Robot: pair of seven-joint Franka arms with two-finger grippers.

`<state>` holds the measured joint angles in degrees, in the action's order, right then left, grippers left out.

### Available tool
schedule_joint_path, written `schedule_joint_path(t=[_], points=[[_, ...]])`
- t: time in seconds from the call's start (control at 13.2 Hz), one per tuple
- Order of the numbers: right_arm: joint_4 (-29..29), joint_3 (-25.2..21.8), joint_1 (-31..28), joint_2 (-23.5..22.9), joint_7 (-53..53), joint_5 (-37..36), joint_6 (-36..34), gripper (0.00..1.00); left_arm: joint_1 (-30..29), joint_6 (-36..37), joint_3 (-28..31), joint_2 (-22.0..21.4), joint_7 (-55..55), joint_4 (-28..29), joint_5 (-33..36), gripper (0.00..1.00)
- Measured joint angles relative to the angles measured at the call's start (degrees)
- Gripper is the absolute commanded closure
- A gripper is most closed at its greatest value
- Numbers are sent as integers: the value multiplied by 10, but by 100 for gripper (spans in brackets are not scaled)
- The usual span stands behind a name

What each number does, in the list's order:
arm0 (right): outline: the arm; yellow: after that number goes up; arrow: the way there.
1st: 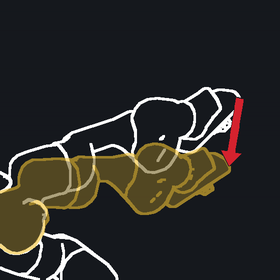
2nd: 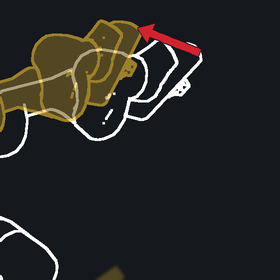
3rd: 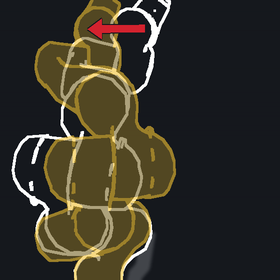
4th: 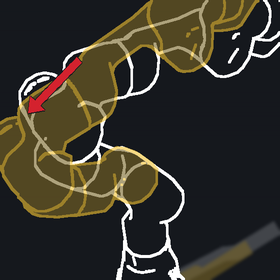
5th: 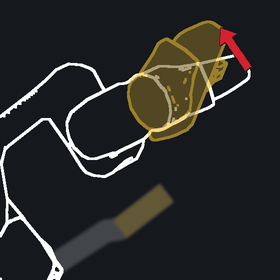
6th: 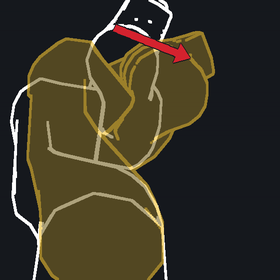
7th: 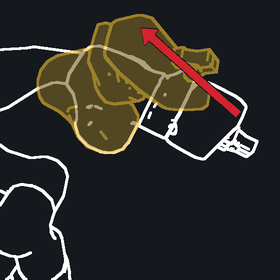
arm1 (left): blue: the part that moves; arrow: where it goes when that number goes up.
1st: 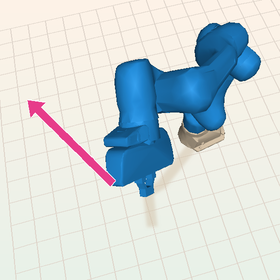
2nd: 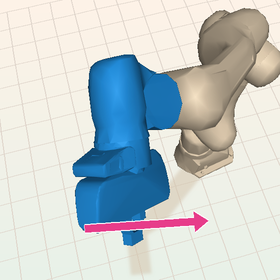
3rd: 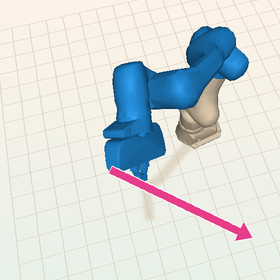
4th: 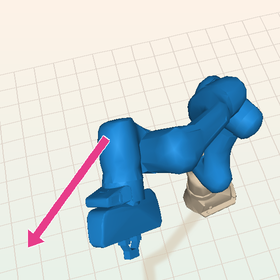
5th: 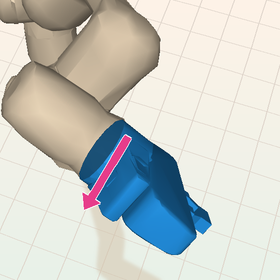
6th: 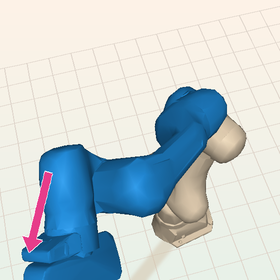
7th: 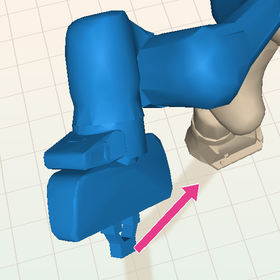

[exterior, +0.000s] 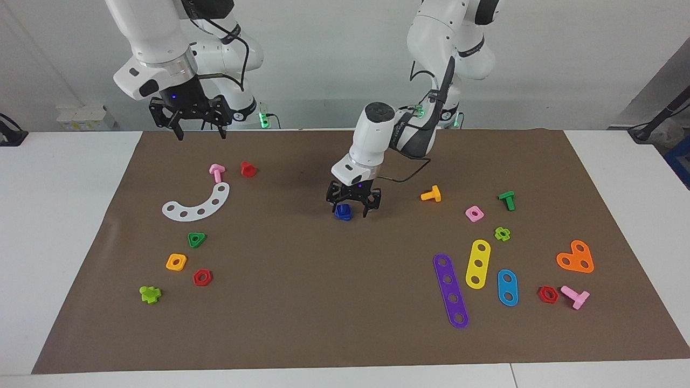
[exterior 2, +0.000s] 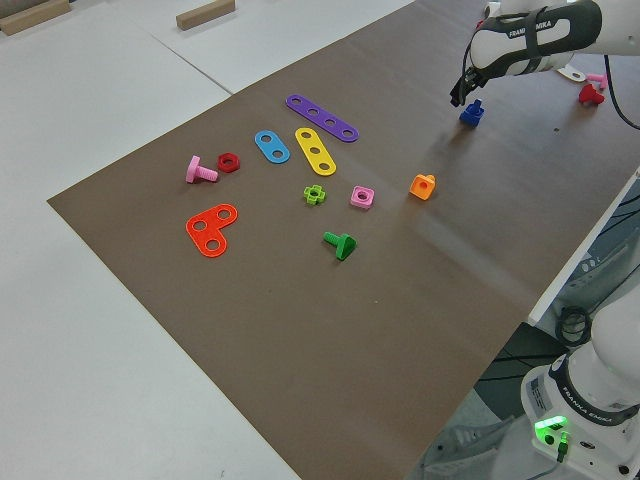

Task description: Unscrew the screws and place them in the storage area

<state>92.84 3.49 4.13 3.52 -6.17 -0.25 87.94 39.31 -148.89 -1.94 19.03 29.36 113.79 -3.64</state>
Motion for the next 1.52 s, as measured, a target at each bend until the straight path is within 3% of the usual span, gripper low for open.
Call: schedule_joint_path(t=[1.14,1.52], points=[[0,0,0,0,0,0,0,0,17,-45,2,13,1,9,0,0],[0,0,0,0,0,0,0,0,17,-13,2,13,1,9,0,12]])
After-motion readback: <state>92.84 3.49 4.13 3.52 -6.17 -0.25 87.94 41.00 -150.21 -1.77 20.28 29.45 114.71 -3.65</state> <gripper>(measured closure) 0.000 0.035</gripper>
